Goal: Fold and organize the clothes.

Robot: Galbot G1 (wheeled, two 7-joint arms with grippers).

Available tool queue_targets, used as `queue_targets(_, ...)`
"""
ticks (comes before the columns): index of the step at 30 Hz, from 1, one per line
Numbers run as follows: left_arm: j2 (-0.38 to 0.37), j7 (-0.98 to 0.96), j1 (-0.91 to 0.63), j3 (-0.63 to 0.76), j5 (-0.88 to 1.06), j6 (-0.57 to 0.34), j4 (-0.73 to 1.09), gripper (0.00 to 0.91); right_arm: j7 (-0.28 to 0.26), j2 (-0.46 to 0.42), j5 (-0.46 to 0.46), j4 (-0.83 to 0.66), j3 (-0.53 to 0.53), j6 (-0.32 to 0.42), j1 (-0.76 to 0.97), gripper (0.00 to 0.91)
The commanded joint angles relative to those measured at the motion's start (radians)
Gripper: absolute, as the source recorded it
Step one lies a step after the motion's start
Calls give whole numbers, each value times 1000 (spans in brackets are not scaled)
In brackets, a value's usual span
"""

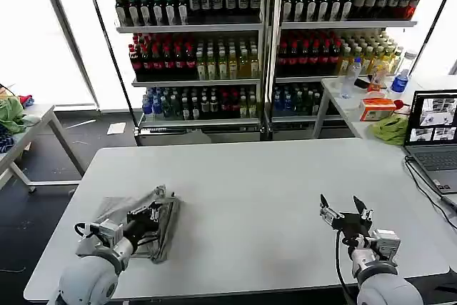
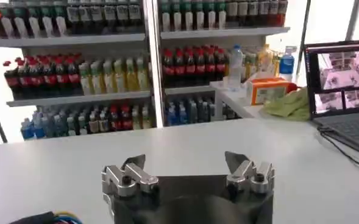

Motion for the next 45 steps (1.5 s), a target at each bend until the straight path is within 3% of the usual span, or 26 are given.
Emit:
queue_targets(1,-4,19,5,14,4,-6,2,0,0,3,-6,-1,-5,1,-3,907)
queue_targets(2,-6,24,10,14,4,-16,3,40,-1,4,-9,1,-6,1,-5,907)
queue_targets(3,-8,26,12,14,3,-25,5,675,-1,5,-10,3,-7,1,-6,907)
queue_targets(4,-13,29,15,15,1,-35,9,675,-1,6,-13,4,-8,2,-7,907)
queue_targets(5,-21,32,21,15,-1,-45,10,907,0,8,-18,6,-9,2,-9,907)
queue_targets(12,-80,28,49,39,-63,-85,-5,907,3,12,-31,34,0,1,-30,907)
queue_targets(20,-126,-28,42,-8,-269,-81,-93,907,-2,12,-33,25,-2,14,-31,907)
queue_targets(24,-90,-41,47,-89,-227,-82,-109,907,-3,8,-30,6,-18,19,-13,907)
queue_targets(29,37,-29,68,-303,-236,-112,75,907,-4,-3,-22,-4,-47,18,18,907)
queue_targets(32,77,7,113,-367,-232,-140,143,907,-4,-2,-23,-15,-64,17,28,907)
queue_targets(45,80,42,104,-375,-251,-136,279,907,-4,-26,-14,-8,-49,12,20,907)
